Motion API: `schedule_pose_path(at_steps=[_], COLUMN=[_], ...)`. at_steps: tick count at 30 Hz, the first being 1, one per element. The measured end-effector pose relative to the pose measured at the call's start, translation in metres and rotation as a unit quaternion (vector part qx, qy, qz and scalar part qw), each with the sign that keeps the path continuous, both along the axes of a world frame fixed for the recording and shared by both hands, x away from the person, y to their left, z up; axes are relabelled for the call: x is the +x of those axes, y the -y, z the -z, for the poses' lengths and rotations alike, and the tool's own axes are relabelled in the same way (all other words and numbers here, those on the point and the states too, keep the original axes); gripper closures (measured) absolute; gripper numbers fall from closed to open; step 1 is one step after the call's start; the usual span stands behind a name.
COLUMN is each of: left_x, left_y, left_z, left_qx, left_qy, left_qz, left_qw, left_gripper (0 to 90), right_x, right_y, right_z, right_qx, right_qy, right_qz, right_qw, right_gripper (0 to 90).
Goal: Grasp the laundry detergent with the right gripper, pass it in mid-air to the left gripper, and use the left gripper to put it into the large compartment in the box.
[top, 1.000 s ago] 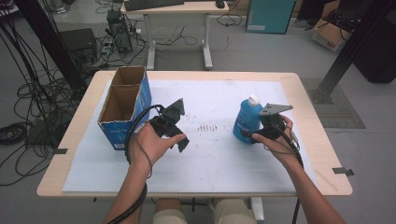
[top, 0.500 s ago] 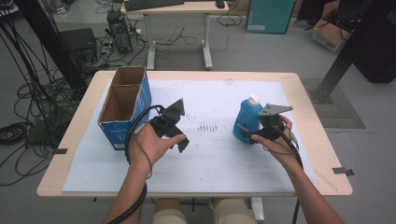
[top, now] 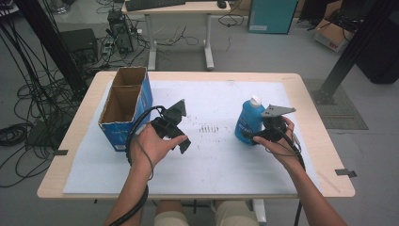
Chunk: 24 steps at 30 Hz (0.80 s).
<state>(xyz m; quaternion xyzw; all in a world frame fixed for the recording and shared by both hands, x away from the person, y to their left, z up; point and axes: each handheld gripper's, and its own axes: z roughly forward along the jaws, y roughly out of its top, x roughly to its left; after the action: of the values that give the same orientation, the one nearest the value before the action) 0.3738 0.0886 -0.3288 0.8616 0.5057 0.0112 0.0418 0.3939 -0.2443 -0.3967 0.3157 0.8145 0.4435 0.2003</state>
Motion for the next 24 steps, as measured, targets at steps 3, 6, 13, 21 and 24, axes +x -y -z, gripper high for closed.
schedule_pose_path(at_steps=[3,6,13,21,24], left_x=[0.0000,-0.0004,-0.0007,-0.0008,-0.0009], left_y=[0.0001,0.0000,0.0001,0.0009,0.0006], left_z=[-0.0002,-0.0004,-0.0010,-0.0007,-0.0011], left_qx=[0.000,-0.002,-0.001,0.000,-0.001], left_qy=[0.000,0.000,0.002,0.002,0.001], left_qz=[0.001,-0.002,-0.002,0.000,0.000], left_qw=[1.0000,1.0000,1.0000,1.0000,1.0000], left_gripper=[6.0,6.0,6.0,6.0,6.0], right_x=[-0.0004,-0.0007,-0.0009,-0.0009,-0.0010], right_y=[-0.0009,-0.0012,-0.0010,-0.0011,-0.0008], right_z=[-0.0001,-0.0001,0.0000,0.0000,0.0004], right_qx=[-0.001,-0.001,0.001,0.001,0.002], right_qy=[0.003,0.002,0.004,0.007,0.007], right_qz=[-0.001,-0.002,-0.002,-0.004,-0.004], right_qw=[1.0000,1.0000,1.0000,1.0000,1.0000], right_gripper=[1.7,1.7,1.7,1.7,1.7])
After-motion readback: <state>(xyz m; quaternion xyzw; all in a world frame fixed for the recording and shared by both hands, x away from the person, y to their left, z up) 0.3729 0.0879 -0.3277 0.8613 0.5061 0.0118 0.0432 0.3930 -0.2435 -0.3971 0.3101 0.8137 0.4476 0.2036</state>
